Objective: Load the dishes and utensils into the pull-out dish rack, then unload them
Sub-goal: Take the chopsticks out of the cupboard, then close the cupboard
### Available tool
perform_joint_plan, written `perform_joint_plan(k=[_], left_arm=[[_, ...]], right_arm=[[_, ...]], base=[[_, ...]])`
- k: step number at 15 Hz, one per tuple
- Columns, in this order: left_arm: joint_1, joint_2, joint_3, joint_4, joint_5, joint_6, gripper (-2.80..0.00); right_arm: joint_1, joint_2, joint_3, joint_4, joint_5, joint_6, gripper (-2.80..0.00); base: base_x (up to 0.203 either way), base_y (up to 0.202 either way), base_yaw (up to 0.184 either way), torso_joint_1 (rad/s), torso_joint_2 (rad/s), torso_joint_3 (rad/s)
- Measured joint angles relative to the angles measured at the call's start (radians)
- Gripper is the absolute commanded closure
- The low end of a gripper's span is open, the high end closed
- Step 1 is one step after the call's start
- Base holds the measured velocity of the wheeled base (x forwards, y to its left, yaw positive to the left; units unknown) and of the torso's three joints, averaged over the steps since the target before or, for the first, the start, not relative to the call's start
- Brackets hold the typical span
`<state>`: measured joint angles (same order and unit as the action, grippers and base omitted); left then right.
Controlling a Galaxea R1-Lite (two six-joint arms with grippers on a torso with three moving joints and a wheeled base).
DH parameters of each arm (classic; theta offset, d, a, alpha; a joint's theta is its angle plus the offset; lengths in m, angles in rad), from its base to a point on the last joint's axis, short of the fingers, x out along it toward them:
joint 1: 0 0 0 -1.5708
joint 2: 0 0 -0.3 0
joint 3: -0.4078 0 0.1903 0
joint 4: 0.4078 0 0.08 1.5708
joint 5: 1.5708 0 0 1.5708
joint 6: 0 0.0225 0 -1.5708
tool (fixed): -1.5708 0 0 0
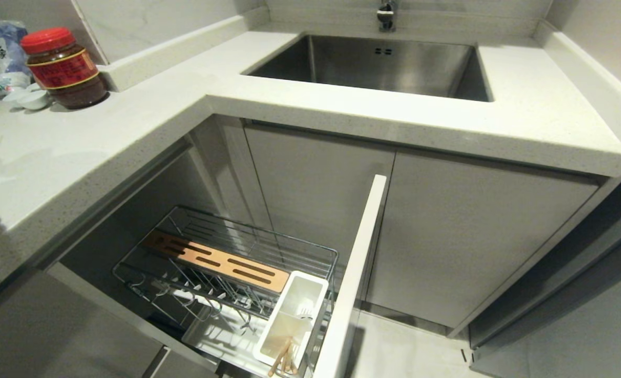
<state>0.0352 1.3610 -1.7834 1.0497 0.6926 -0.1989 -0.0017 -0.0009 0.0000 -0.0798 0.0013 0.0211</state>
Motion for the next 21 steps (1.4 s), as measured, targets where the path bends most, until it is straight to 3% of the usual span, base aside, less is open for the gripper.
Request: perform_joint_plan(k=[2, 3, 4, 8, 12, 16, 21], left_arm=[[-0.015, -0.010, 0.001, -0.006, 0.001, 0.000, -2.80], [-0.021, -0.017, 0.001, -0.014, 0.001, -0.001, -0.59], [-0.029, -0.027, 0.001, -0.030, 0.001, -0.001, 0.00], [-0.074, -0.083, 0.003, -0.144, 0.016, -0.002, 0.00], [-0.198, -0.131, 0.015, -0.294, 0.019, -0.052, 0.00], [-0.391, -0.147, 0.037, -0.403, 0.017, -0.141, 0.00], [-0.633, -0.127, 0.126, -0.422, 0.012, -0.239, 0.00]], right_arm=[[0.000, 0.000, 0.000, 0.000, 0.000, 0.000, 0.00], [0.000, 0.000, 0.000, 0.000, 0.000, 0.000, 0.00], [0.000, 0.000, 0.000, 0.000, 0.000, 0.000, 0.00], [0.000, 0.000, 0.000, 0.000, 0.000, 0.000, 0.00], [0.000, 0.000, 0.000, 0.000, 0.000, 0.000, 0.00], [0.000, 0.000, 0.000, 0.000, 0.000, 0.000, 0.00], [0.000, 0.000, 0.000, 0.000, 0.000, 0.000, 0.00]], base=[[0.000, 0.000, 0.000, 0.000, 0.00, 0.000], [0.000, 0.000, 0.000, 0.000, 0.00, 0.000], [0.000, 0.000, 0.000, 0.000, 0.00, 0.000], [0.000, 0.000, 0.000, 0.000, 0.00, 0.000], [0.000, 0.000, 0.000, 0.000, 0.00, 0.000], [0.000, 0.000, 0.000, 0.000, 0.00, 0.000], [0.000, 0.000, 0.000, 0.000, 0.00, 0.000]])
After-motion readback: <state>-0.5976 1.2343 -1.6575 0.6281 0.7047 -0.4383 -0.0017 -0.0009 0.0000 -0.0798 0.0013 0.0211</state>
